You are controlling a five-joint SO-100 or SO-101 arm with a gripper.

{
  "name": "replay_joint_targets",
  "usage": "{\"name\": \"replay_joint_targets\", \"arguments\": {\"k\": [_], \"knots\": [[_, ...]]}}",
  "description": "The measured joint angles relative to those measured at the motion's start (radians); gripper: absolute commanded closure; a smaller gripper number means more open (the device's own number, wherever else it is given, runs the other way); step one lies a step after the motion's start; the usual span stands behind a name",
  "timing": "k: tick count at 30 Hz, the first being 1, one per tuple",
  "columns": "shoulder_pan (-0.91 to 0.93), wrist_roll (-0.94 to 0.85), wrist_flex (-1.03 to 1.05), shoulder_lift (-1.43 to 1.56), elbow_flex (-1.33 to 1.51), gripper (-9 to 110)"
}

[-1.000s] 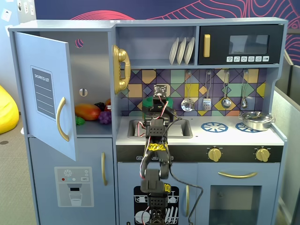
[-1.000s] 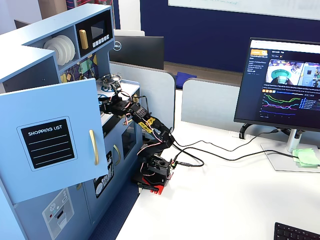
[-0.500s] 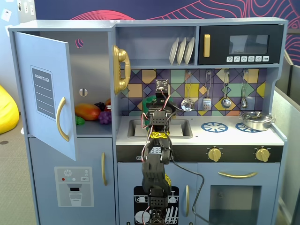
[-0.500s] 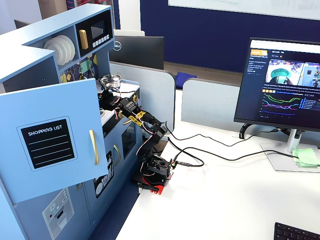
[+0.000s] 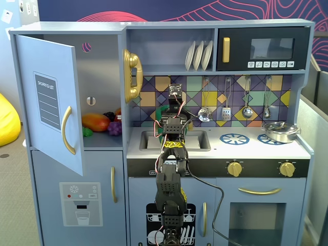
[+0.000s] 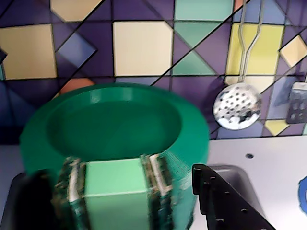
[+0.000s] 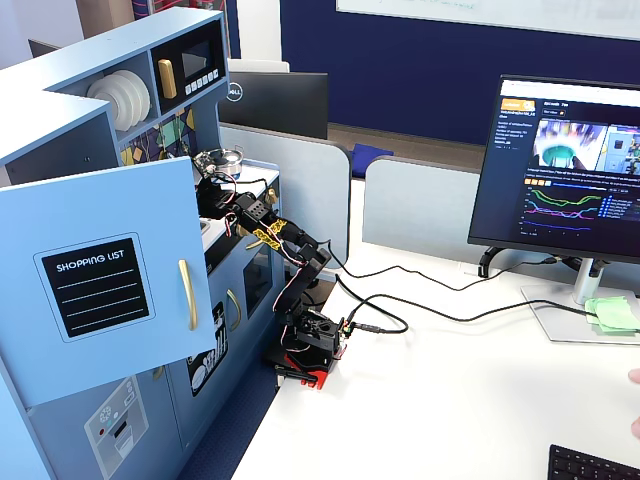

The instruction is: Take off the lid from the green recipient and place it on the counter

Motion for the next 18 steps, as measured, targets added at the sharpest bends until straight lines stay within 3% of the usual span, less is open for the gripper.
{"name": "replay_joint_targets", "arguments": {"k": [18], "knots": [[-0.038, -0.032, 0.095, -0.021, -0.181, 102]]}}
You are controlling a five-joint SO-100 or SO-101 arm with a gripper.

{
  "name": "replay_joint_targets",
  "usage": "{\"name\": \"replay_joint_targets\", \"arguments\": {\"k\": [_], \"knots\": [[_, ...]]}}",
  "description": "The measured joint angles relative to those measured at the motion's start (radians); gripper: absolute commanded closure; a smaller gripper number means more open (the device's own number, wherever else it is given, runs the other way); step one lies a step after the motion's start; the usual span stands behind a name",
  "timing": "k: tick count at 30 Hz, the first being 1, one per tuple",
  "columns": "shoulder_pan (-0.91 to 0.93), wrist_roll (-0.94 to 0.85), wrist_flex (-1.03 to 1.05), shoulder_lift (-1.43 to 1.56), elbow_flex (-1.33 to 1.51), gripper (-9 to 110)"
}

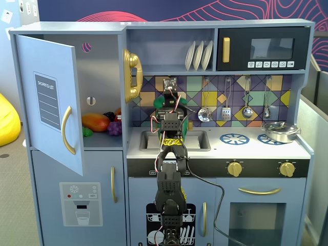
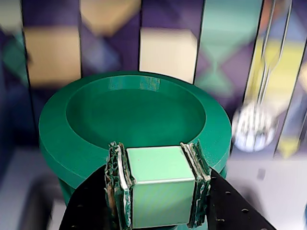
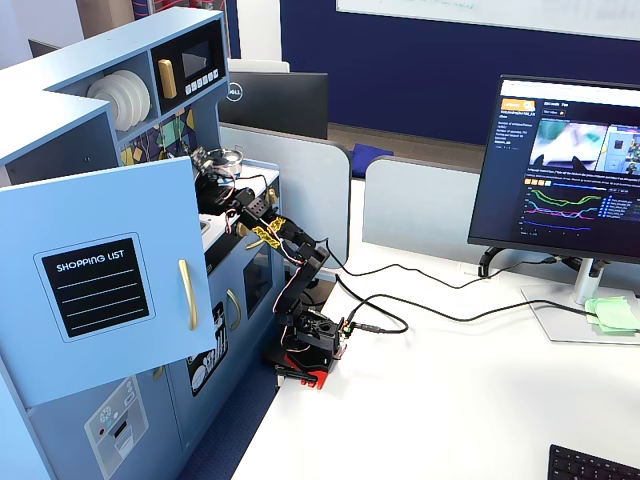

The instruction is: Take off the lid from the green recipient and place it on the counter

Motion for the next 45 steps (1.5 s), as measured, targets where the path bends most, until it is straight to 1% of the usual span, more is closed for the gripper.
{"name": "replay_joint_targets", "arguments": {"k": [5, 13, 16, 22, 26, 29, 36, 45], "knots": [[0.089, 0.0, 0.043, 0.003, -0.028, 102], [0.443, 0.077, 0.044, 0.021, -0.037, 102], [0.517, 0.084, 0.025, 0.054, -0.002, 102], [0.543, 0.072, -0.181, 0.137, 0.288, 102], [0.551, 0.049, -0.35, 0.144, 0.489, 102], [0.549, 0.032, -0.462, 0.138, 0.586, 102], [0.543, 0.017, -0.646, 0.002, 0.637, 102], [0.541, 0.008, -0.736, -0.138, 0.652, 102]]}}
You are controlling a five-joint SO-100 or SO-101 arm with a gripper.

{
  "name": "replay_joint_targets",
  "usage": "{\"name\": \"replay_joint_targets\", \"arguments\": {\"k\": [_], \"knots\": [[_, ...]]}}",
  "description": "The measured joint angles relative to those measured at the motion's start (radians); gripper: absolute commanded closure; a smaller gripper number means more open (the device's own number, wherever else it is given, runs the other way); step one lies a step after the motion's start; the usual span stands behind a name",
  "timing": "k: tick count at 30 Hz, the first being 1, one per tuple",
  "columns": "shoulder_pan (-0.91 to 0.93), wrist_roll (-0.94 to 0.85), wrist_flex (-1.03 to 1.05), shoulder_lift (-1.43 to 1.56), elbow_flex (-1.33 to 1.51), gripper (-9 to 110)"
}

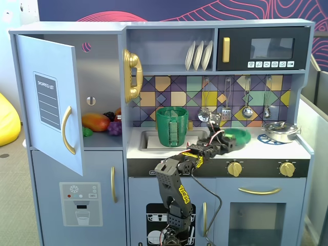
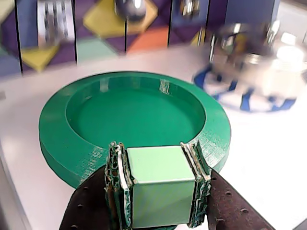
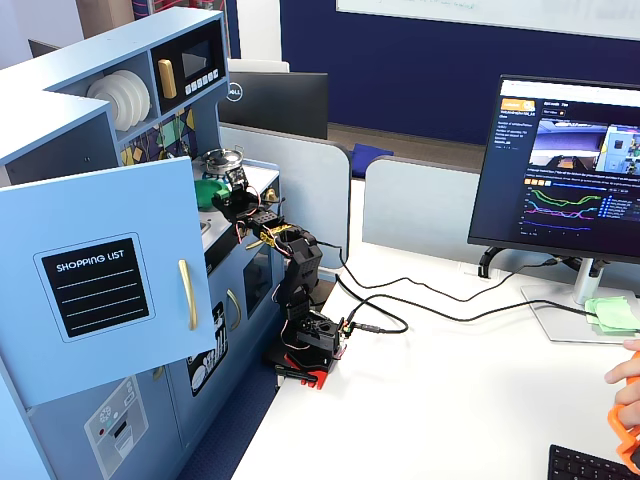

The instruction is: Take off the lid from the green recipient and place it on the counter

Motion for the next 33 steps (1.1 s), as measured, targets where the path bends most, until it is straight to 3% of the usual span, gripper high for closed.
{"name": "replay_joint_targets", "arguments": {"k": [7, 14, 21, 25, 33], "knots": [[0.0, -0.011, -0.015, -0.028, 0.011, 101], [0.003, -0.008, -0.018, -0.028, 0.011, 76], [0.003, 0.014, 0.049, 0.044, 0.011, 75], [-0.026, 0.014, 0.262, 0.239, 0.011, 77], [-0.209, -0.049, 0.946, 0.744, 0.118, 82]]}}
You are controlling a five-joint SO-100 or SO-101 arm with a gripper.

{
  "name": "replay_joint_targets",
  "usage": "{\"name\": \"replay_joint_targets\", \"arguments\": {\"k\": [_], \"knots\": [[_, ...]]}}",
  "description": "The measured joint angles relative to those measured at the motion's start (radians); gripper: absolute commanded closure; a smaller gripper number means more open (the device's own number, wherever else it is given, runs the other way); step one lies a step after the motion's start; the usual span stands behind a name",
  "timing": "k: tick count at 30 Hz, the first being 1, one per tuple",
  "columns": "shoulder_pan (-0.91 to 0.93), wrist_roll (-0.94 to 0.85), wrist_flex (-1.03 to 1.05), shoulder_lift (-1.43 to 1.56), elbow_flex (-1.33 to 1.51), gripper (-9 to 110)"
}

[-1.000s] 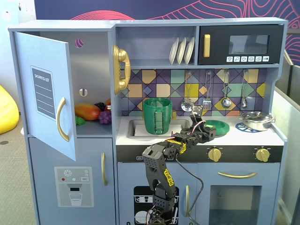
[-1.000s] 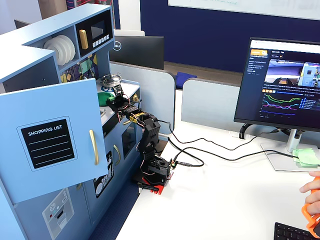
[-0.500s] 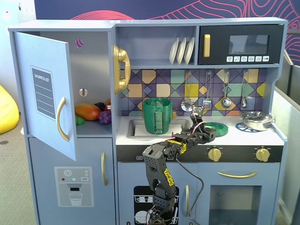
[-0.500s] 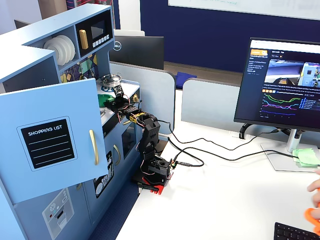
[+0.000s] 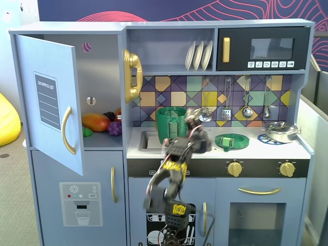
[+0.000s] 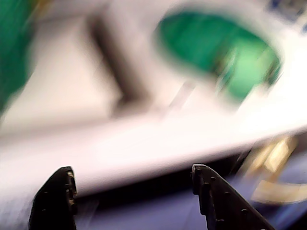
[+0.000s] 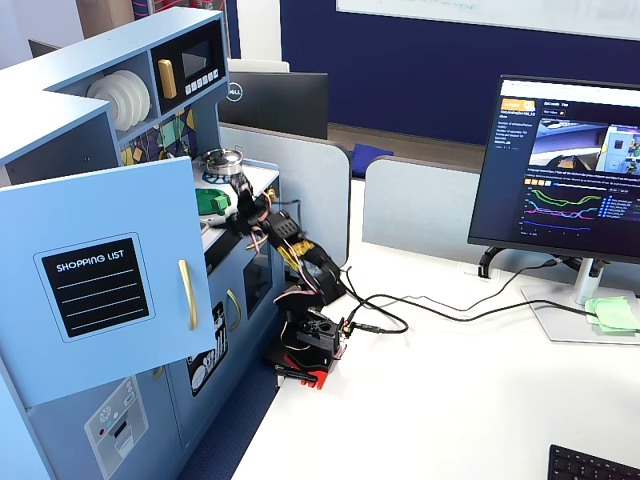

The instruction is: Take off the lid from the green recipient and place it on the counter

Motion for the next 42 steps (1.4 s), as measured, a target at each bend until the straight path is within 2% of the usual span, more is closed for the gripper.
{"name": "replay_joint_targets", "arguments": {"k": [3, 7, 11, 18, 23, 33, 42], "knots": [[-0.075, -0.011, 0.13, 0.149, 0.115, 85], [-0.16, 0.006, 0.19, 0.27, 0.288, 89], [-0.235, 0.02, 0.155, 0.278, 0.485, 94], [-0.371, 0.146, 0.074, 0.298, 0.749, 99], [-0.385, 0.19, 0.173, 0.35, 0.813, 101], [-0.356, 0.196, 0.514, 0.489, 0.825, 101], [-0.344, 0.181, 0.548, 0.505, 0.824, 101]]}}
